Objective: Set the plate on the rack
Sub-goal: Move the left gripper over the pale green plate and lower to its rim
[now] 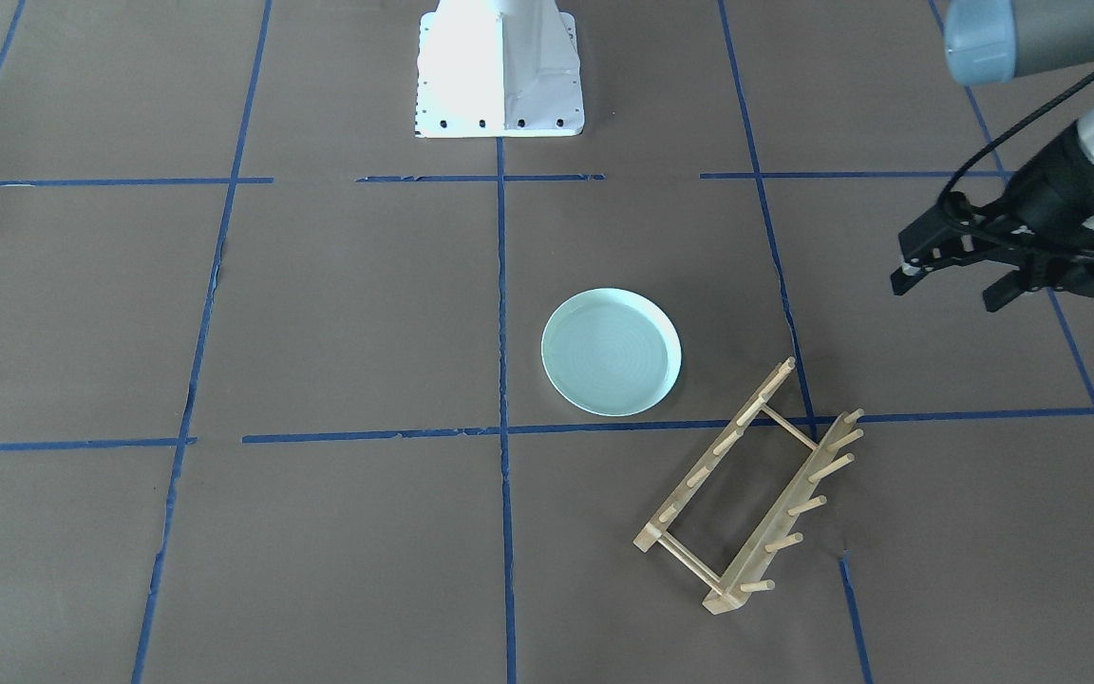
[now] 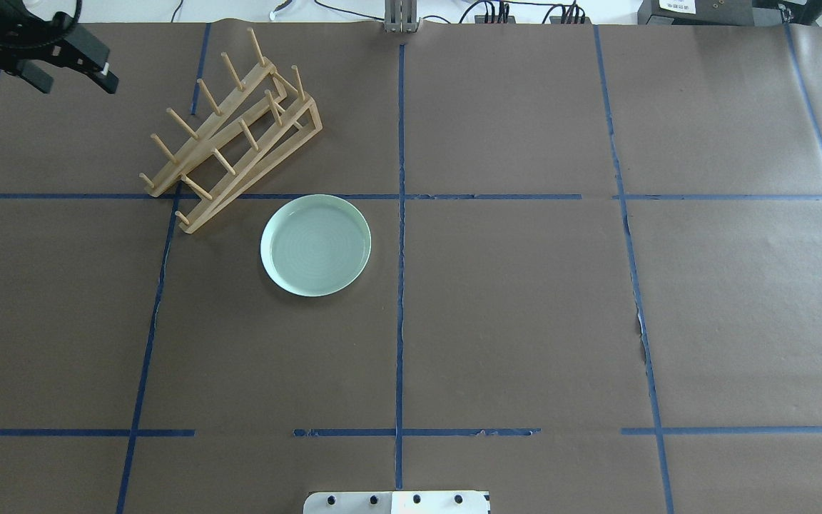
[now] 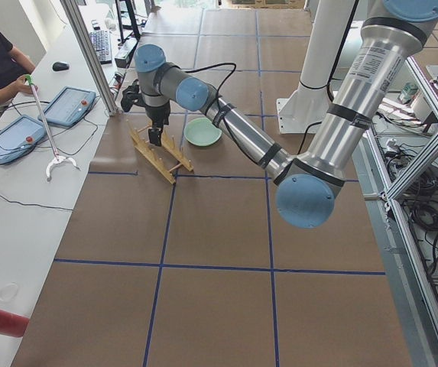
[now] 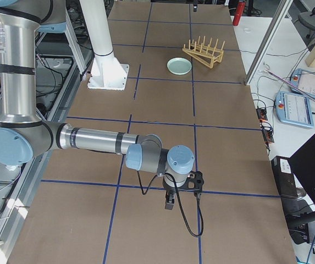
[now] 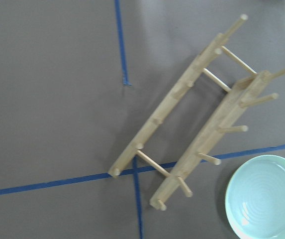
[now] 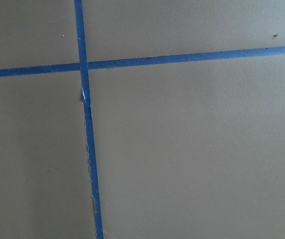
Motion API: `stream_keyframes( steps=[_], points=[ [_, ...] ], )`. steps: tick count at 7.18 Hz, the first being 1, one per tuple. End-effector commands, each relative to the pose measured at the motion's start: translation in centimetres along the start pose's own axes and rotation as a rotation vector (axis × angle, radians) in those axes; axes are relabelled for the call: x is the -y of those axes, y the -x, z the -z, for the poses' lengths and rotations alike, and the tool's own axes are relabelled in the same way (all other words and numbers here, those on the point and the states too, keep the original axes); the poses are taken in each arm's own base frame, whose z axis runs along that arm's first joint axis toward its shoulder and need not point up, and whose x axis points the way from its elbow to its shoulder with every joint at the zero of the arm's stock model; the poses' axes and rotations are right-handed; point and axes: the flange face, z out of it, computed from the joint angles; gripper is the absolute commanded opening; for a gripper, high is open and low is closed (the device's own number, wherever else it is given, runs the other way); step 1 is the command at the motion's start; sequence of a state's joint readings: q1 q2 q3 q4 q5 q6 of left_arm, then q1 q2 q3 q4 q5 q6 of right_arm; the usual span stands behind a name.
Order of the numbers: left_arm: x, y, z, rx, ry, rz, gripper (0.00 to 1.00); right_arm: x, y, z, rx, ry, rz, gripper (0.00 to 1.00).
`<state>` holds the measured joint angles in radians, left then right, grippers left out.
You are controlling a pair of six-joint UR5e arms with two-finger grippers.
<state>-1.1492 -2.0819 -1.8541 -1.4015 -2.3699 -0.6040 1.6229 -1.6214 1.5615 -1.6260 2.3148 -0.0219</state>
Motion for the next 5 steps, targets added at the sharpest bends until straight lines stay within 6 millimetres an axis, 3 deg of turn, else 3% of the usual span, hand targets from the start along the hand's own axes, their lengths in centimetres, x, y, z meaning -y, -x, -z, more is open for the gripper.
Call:
stream_keyframes(
  steps=[1, 2, 3, 4, 5],
  points=[
    [-1.1, -10.6, -3.5, -0.015, -0.013, 0.053, 1.00, 0.0, 0.0, 0.0, 0.000, 0.000, 0.000, 1.00],
    [-1.9, -14.3, -4.3, -0.026, -0.012, 0.067, 1.00, 0.0, 0.0, 0.0, 0.000, 0.000, 0.000, 1.00],
    [-3.5, -19.4, -6.5, 0.002, -0.056, 0.102, 1.00, 0.0, 0.0, 0.0, 0.000, 0.000, 0.000, 1.00],
    [-6.7, -25.0, -11.6, 0.071, -0.118, 0.162, 1.00, 0.0, 0.0, -0.1, 0.000, 0.001, -0.001, 1.00],
    [-9.8, -29.0, -16.0, 0.114, -0.139, 0.180, 1.00, 0.0, 0.0, 0.0, 0.000, 0.000, 0.000, 1.00]
  ],
)
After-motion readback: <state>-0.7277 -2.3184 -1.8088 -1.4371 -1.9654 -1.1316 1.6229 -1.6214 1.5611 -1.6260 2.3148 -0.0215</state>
